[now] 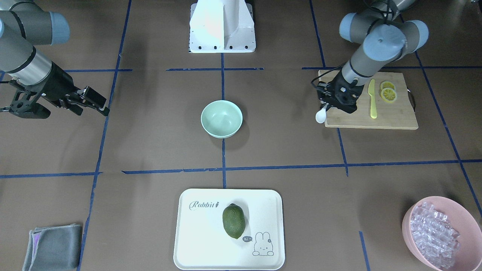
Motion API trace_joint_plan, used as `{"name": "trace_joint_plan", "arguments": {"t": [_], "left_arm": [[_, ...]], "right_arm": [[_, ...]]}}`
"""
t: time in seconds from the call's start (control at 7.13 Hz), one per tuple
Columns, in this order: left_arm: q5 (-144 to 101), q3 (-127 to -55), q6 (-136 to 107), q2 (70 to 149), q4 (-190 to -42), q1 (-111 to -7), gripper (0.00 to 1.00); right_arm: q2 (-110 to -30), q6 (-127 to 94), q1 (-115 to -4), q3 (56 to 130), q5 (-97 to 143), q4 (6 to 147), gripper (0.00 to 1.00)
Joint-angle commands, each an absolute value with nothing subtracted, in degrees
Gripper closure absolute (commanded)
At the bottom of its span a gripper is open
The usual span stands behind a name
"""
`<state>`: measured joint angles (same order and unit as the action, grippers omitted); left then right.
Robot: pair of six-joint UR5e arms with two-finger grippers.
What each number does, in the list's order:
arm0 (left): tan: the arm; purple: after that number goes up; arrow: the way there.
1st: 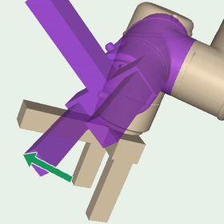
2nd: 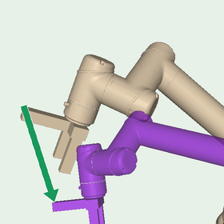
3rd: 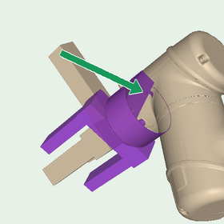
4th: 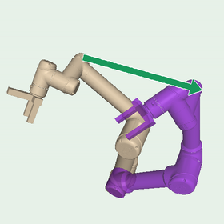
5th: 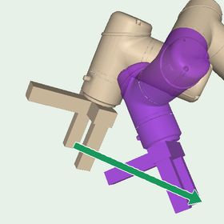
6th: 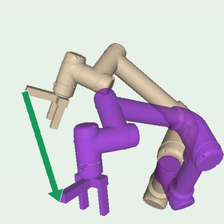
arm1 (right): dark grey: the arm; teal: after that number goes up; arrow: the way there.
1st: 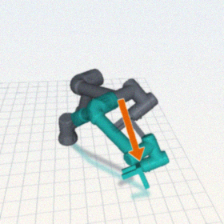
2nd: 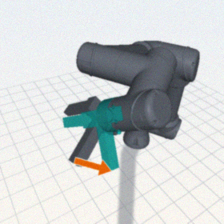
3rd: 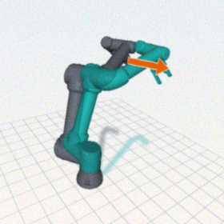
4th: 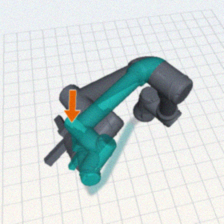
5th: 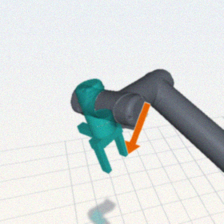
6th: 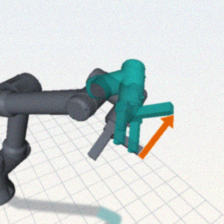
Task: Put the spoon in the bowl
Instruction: 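Carry the white spoon with the left gripper over the pale green bowl, then lower the spoon into the bowl and open the left gripper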
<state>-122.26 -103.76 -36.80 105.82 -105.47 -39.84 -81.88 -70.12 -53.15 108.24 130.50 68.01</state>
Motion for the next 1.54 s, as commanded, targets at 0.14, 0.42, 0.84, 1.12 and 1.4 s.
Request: {"name": "trace_joint_plan", "arguments": {"t": [0.14, 0.42, 0.84, 1.12, 1.4], "left_arm": [[-122.1, -96.5, -48.9, 127.6, -94.6, -33.7, 1.0], [-122.0, -85.0, -53.4, 139.8, -94.5, -33.0, 0.99], [-120.0, -80.9, -53.5, 141.8, -94.6, -31.9, 0.94], [-119.6, -80.7, -53.7, 141.8, -94.6, -31.3, 0.86], [-119.5, -80.7, -53.6, 141.7, -94.5, -31.2, 0.46]], "right_arm": [[-83.8, -70.0, -54.6, 108.7, 129.7, 67.9, 0.0], [-85.9, -70.0, -55.2, 109.1, 126.2, 67.9, 0.0], [-86.2, -70.0, -55.4, 109.5, 126.2, 67.9, 0.0], [-86.2, -70.0, -55.4, 109.6, 126.1, 67.9, 0.0], [-86.3, -70.0, -55.4, 109.7, 126.2, 67.9, 0.0]]}}
